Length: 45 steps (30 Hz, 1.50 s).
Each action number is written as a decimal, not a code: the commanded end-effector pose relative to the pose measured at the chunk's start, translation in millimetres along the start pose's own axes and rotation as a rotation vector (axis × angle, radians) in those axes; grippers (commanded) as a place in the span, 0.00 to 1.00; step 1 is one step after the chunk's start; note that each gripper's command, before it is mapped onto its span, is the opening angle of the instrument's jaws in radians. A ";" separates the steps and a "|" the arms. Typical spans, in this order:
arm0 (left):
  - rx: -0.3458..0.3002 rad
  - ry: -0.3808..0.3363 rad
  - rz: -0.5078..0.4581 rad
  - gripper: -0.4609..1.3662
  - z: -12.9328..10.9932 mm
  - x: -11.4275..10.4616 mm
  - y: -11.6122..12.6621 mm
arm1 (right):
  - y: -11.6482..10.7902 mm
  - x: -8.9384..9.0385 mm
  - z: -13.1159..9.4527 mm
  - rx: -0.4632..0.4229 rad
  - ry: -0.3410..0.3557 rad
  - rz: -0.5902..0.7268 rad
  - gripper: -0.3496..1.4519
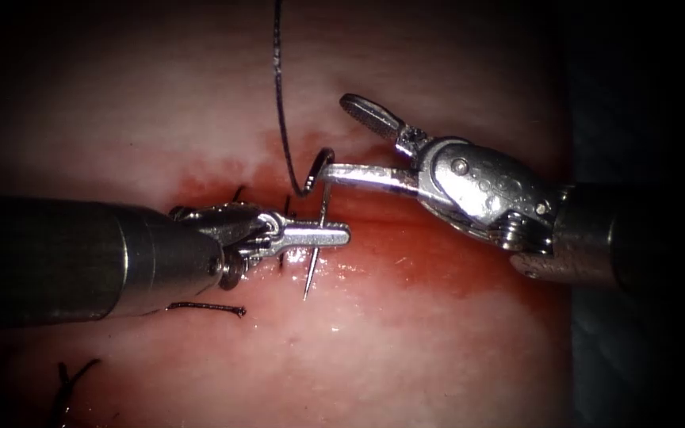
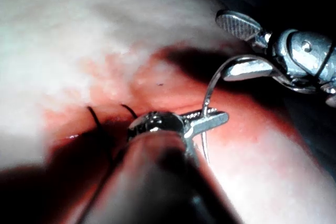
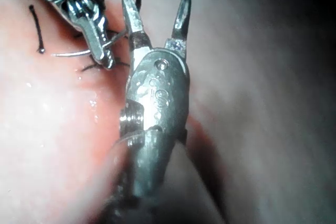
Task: Wound Closure
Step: Pass the needle back to the right hand
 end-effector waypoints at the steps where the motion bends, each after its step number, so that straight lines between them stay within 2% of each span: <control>1: 0.003 -0.001 0.008 0.06 0.0 -0.1 0.0 | 0.0 -0.1 0.1 -0.001 0.000 -0.006 0.66; 13: 0.056 -0.009 0.049 0.06 0.0 -0.1 0.0 | -0.6 0.0 0.6 0.010 -0.030 -0.048 0.65; 20: 0.067 -0.009 0.051 0.06 0.0 -0.2 -0.1 | -1.0 0.1 0.9 0.014 -0.032 -0.059 0.65; 24: 0.067 -0.009 0.051 0.06 0.0 -0.3 -0.1 | -1.1 0.3 0.9 0.015 -0.031 -0.065 0.61; 27: 0.067 -0.009 0.052 0.06 0.0 -0.3 -0.1 | -1.1 0.4 0.9 0.016 -0.031 -0.070 0.49; 28: 0.067 -0.009 0.052 0.06 0.0 -0.3 -0.1 | -1.2 0.4 0.8 0.016 -0.031 -0.070 0.38; 29: 0.067 -0.009 0.052 0.06 0.0 -0.3 -0.1 | -1.2 0.4 0.8 0.020 -0.030 -0.070 0.07; 30: 0.065 -0.011 0.052 0.06 0.0 -0.3 -0.1 | -1.3 0.4 0.7 0.025 -0.030 -0.070 0.00; 41: 0.047 -0.037 0.077 0.06 -0.3 -0.5 -0.2 | -1.1 0.4 -0.5 0.056 -0.064 -0.099 0.00; 42: 0.045 -0.043 0.077 0.11 -0.3 -0.5 -0.2 | -1.0 0.4 -0.6 0.058 -0.066 -0.099 0.00; 43: 0.045 -0.043 0.059 0.24 -0.3 -0.5 -0.2 | -0.9 0.3 -0.7 0.058 -0.067 -0.099 0.00; 45: 0.041 -0.043 0.047 0.24 -0.2 -0.5 -0.2 | -0.8 0.2 -0.8 0.060 -0.069 -0.099 0.00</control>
